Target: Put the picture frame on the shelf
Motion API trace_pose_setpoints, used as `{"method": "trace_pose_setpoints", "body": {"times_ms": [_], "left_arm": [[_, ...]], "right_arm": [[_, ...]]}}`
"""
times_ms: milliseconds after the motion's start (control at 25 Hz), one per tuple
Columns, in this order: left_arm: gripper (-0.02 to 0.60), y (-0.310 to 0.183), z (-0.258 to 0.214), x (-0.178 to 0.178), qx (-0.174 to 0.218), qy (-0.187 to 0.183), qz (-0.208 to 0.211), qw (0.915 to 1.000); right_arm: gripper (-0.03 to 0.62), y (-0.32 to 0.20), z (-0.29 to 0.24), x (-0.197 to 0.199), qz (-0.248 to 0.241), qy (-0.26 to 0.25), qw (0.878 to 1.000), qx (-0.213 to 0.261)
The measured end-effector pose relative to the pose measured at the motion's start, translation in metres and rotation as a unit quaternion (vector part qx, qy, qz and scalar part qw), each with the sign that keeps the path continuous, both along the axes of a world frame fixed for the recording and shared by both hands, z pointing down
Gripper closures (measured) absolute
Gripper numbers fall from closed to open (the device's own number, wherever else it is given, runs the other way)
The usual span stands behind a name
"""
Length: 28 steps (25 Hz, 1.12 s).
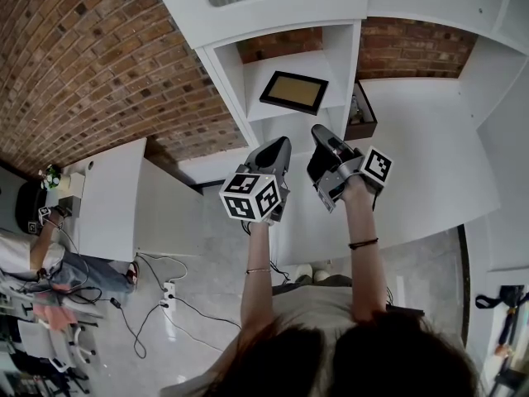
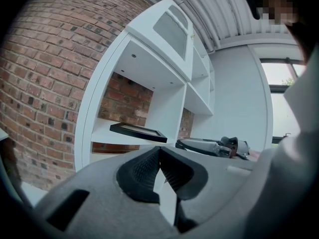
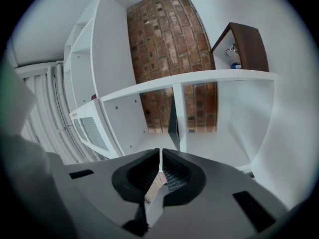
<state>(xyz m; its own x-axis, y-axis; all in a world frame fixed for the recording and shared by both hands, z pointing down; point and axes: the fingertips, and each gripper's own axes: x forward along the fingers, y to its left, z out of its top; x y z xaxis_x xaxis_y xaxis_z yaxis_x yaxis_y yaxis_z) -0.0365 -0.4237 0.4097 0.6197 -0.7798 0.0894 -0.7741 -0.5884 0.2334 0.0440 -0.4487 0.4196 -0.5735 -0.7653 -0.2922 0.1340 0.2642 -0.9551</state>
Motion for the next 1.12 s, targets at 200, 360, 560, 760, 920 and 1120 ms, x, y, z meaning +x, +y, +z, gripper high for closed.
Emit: {"method": "trace_pose_setpoints", "body": {"times_ms": [200,360,560,760,920,1120], "left_arm": [[0.571,0.005,0.002,0.002,-0.001,-0.001,0.002,1.0],[0.571,0.009,0.002,0.001,-0.002,-0.001,0.001,1.0],[0.571,0.013,0.003,0.0,-0.002,-0.002,0.001,1.0],[0.571,0.016,0.001,0.0,-0.001,-0.002,-0.001,1.0],[0.571,0.019,0.0,0.0,0.001,-0.002,-0.001,1.0],[0.571,0.022,-0.002,-0.001,0.002,-0.001,-0.001,1.0]], "right_arm": [[0.577,0.005,0.001,0.0,-0.003,-0.002,1.0,0.002],[0.579,0.01,0.0,-0.002,-0.005,0.0,1.0,0.005],[0.58,0.014,0.0,-0.004,-0.007,0.003,1.0,0.008],[0.58,0.017,-0.003,-0.005,-0.009,0.001,1.0,0.01],[0.58,0.02,-0.004,-0.005,-0.009,0.0,1.0,0.012],[0.58,0.023,-0.007,-0.005,-0.01,-0.001,1.0,0.013]]}}
